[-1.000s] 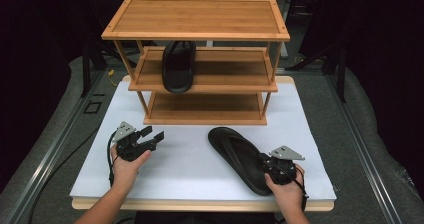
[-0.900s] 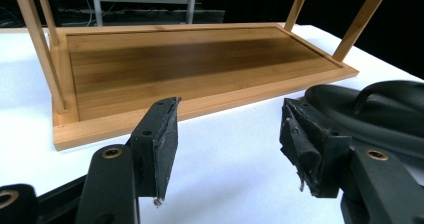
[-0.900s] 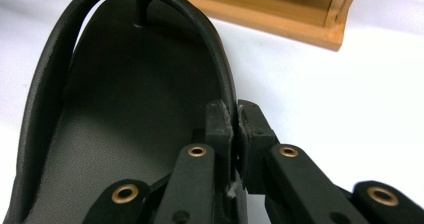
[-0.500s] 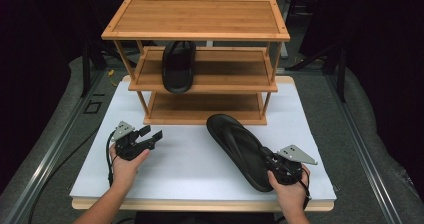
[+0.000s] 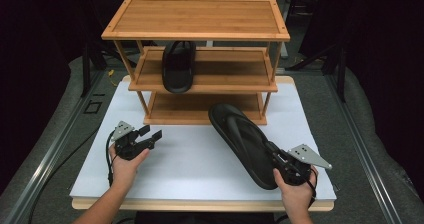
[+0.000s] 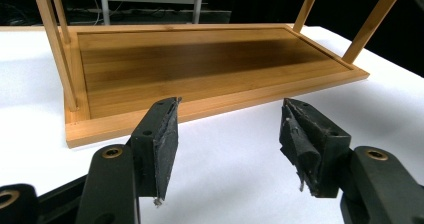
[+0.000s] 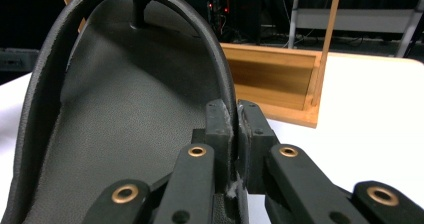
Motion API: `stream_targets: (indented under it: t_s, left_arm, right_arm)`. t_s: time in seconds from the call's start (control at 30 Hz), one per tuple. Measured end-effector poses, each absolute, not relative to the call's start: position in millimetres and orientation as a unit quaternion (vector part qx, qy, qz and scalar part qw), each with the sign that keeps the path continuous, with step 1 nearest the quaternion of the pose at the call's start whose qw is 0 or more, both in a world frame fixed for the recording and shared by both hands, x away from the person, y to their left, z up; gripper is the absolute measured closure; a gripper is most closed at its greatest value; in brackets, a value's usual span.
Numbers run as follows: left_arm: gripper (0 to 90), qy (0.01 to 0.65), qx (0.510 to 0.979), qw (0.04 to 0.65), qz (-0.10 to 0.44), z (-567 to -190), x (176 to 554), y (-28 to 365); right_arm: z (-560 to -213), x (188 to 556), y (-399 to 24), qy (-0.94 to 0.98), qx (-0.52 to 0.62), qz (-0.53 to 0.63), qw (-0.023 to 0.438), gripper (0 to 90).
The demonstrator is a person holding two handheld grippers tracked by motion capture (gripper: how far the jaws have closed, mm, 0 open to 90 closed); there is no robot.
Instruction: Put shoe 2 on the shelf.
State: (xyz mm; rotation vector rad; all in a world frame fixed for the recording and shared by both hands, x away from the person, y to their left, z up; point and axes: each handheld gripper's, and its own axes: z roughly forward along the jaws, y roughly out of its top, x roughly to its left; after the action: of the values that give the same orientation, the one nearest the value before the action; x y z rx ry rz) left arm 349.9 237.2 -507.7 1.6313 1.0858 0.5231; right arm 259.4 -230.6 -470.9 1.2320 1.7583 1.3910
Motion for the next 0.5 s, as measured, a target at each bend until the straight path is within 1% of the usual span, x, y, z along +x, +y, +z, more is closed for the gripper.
stream_targets:
  t_s: [0.3,0.33,0.5]
  left_arm:
    - [39.7,0.459,0.684,0.522,0.222,-509,352,239]
    - [39.4,0.460,0.685,0.519,0.223,-509,352,239]
    - [39.1,0.460,0.683,0.521,0.224,-509,351,239]
  right_arm:
    - [-460,253,-236,0.647,0.455,0.535,0.298,84.8]
    - [-457,252,-236,0.640,0.452,0.542,0.304,84.8]
    - [-450,251,-239,0.636,0.453,0.547,0.302,84.9]
